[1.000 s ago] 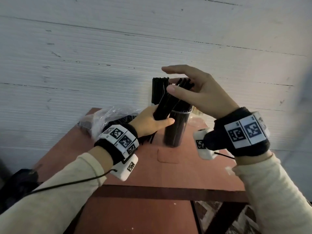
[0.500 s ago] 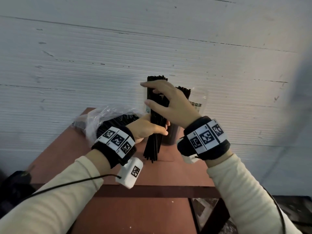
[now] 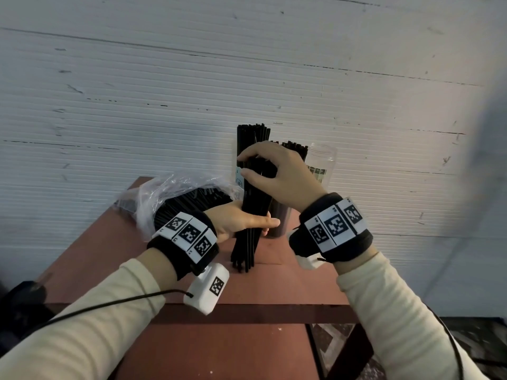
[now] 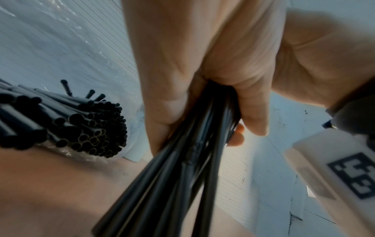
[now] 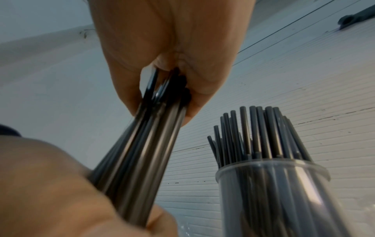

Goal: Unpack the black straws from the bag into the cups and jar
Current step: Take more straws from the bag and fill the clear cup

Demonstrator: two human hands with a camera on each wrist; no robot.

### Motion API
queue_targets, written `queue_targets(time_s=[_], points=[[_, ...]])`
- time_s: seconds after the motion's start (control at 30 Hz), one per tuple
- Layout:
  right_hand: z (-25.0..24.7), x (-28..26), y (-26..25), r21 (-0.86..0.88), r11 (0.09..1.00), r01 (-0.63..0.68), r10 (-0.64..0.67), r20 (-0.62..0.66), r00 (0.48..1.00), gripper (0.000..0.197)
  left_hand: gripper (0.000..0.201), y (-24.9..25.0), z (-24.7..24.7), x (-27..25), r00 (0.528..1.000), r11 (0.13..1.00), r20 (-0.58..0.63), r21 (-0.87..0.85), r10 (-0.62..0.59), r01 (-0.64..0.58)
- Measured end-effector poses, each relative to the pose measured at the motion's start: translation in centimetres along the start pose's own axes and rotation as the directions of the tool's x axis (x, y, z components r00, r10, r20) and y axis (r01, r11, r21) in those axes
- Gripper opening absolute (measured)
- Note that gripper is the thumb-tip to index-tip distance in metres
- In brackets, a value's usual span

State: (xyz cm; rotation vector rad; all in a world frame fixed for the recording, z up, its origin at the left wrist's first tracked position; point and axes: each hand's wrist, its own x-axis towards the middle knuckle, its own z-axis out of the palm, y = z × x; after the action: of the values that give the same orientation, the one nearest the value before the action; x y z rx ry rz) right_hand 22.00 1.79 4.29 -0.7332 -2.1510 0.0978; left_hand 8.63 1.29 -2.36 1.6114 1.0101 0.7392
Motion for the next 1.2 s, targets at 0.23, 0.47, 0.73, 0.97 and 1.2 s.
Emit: queue_targets(time_s=[0.23,0.47,0.73,0.97,1.2], points=[[0.1,-0.2,0.3,-0.015,0.999,-0.032,0.033,0.02,0.999,0.017,0.016,-0.9,-0.4,-0.1,0.99,0.987,0.077,0.118,-0.119,0.11],[-1.4,-0.6,-0.2,0.04,0.994,-0.101,0.102,-0.029,0.994,0.036,0.032,-0.4,-0.3,-0.9,1.0,0.989,-0.013,0.147,0.025,-0.022],[-2.8,-2.5,-0.9,0.243,0.928,-0.283,0.212,0.28,0.936,0.061,0.027,3.5,-0.6,-3.5,0.962,0.956,0.231,0.218,0.144,-0.196],[-1.9,-2.5,-1.4,0.337,0.913,-0.228,0.13,0.289,0.948,0.014,0.006,3.1,0.4,-2.7,0.949,0.972,0.276,0.13,0.154,-0.196],[-6.6,1.0,1.4,0.492,0.839,-0.233,0.354,-0.169,0.92,0.012,0.09,2.3,0.3,1.3,0.849,0.944,-0.417,0.089,0.325,-0.318]])
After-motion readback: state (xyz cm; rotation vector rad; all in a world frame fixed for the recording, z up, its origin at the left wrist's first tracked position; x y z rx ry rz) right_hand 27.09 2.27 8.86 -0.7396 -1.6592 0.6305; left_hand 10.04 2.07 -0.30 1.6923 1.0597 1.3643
